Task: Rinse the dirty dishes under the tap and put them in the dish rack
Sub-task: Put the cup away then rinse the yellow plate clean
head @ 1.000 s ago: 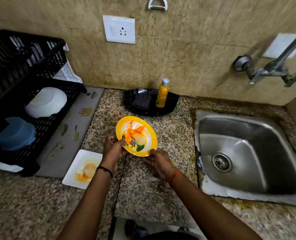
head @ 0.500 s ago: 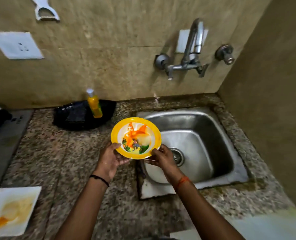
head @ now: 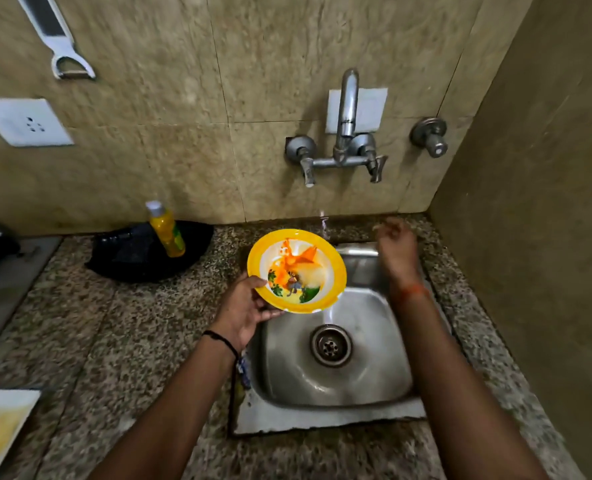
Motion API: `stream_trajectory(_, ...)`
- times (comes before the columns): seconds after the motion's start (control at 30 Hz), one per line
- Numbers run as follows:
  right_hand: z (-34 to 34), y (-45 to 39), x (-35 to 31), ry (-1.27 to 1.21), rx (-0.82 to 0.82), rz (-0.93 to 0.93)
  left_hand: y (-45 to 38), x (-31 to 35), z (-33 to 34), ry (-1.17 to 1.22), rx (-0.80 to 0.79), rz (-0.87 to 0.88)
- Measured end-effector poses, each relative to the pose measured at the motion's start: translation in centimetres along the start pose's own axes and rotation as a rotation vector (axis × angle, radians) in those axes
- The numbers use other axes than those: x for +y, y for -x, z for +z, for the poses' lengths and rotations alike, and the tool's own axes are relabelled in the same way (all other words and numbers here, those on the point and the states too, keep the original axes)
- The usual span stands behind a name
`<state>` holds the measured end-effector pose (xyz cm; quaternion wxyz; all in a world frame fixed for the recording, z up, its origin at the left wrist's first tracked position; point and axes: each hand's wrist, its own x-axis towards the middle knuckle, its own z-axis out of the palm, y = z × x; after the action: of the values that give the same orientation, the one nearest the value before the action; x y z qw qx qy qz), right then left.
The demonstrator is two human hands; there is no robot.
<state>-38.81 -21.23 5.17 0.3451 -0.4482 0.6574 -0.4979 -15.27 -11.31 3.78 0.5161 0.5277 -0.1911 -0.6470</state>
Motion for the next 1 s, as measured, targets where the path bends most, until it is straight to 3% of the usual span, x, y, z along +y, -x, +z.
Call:
stream_trajectory(0.1, -0.3, -3.9, -3.3, 0.176, 0.043, -0.086, -0.2, 0.7, 0.9, -0.036, -0.036, -0.015)
stream_trajectory(0.27, 1.1, -6.4, -6.9, 0.519, -0.062, -0.246, -1.0, 1.0, 2.9, -0.041, -0.085, -0.052)
stream_trajectory(0.43, 1.2, -7.7, -7.1, 0.681, 0.012, -0.279, -2.1, 0.8, 3.8, -0.018, -0.105, -0.085)
stream_trajectory(0.7, 2.0, -8.5, -6.8, 0.758, 0.007, -0.274, -4.2, 0.6, 4.5, 0.014, -0.142, -0.078)
stream_trajectory(1.0, 2.3, -9.1, -6.6, 0.600, 0.072, -0.177, -5.2, 0.5, 4.7, 0.061, -0.143, -0.113)
